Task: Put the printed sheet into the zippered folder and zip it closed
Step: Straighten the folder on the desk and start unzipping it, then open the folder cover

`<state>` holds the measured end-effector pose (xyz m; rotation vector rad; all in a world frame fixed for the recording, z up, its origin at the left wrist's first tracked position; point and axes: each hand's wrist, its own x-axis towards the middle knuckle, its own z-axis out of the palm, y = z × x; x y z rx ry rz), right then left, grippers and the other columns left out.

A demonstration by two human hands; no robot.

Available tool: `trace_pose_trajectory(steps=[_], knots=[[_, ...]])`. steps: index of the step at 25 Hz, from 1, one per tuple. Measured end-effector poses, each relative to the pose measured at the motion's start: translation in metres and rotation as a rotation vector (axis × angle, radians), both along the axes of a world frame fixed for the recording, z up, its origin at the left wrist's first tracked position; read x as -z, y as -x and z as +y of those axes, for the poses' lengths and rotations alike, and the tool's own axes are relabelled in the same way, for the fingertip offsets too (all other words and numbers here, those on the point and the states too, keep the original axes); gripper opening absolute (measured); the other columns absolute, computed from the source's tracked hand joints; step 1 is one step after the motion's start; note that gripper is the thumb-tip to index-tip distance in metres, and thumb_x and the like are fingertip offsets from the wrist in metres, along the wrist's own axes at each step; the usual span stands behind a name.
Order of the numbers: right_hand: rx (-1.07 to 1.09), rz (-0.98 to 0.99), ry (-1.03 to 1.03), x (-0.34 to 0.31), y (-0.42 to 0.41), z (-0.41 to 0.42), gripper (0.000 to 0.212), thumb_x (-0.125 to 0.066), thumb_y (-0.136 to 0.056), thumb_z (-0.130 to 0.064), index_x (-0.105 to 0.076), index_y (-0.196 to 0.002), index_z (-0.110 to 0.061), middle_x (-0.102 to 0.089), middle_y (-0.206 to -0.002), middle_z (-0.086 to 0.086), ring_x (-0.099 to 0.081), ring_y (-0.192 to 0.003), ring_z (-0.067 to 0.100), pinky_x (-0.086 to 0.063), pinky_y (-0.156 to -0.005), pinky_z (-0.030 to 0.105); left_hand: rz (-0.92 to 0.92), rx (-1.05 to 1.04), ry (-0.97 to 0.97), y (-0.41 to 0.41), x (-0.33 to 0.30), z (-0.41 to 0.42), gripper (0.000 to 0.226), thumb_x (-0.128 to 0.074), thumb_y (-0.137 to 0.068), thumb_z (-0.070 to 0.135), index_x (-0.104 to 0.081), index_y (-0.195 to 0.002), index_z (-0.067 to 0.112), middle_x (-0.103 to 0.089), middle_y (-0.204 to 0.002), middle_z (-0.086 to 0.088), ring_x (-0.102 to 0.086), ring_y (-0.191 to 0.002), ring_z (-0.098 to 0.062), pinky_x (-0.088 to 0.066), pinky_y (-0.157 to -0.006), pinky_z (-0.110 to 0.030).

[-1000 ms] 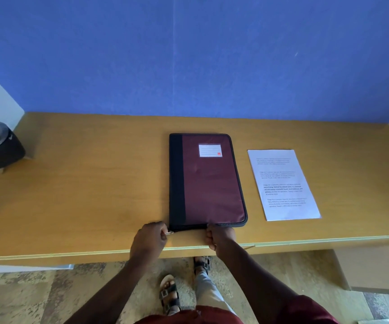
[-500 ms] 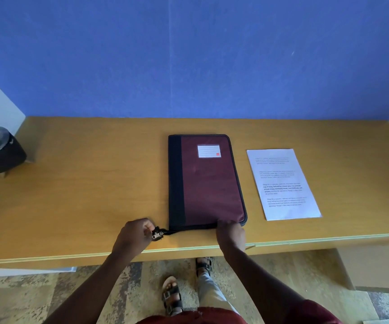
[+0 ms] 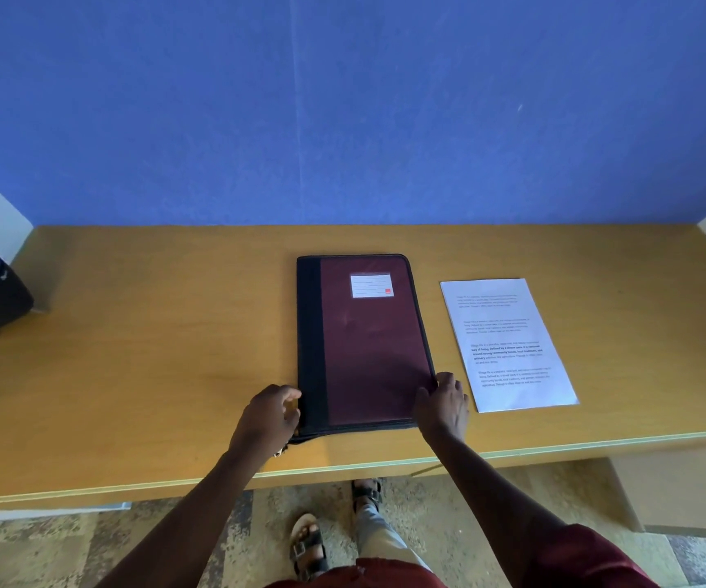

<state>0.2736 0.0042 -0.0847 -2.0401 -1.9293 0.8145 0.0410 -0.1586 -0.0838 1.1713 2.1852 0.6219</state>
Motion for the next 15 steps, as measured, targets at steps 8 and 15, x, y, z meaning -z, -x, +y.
trace_pose_trajectory(steps=[8,15], knots=[[0.030,0.132,-0.060,-0.004,-0.005,0.022,0.035,-0.052,-0.094,-0.026,-0.051,-0.127,-0.012,-0.063,-0.118,0.013,-0.061,-0.099,0.031,-0.052,-0.075,0.038,0.020,0.055,-0.080,-0.010,-0.020,0.039,0.033,-0.061,-0.094,0.017,-0.061,-0.127,0.019,-0.060,-0.130,0.001,-0.060,-0.117,-0.017,-0.050,-0.089,-0.027],[-0.272,0.164,-0.196,-0.045,-0.003,0.052,0.035,-0.054,-0.093,-0.045,-0.058,-0.116,-0.020,-0.065,-0.076,-0.005,-0.061,-0.068,0.016,-0.043,-0.052,0.025,0.051,0.126,-0.220,-0.013,-0.068,0.100,0.036,-0.061,-0.094,0.023,-0.059,-0.130,0.021,-0.058,-0.135,0.002,-0.056,-0.123,-0.015,-0.045,-0.098,-0.026]])
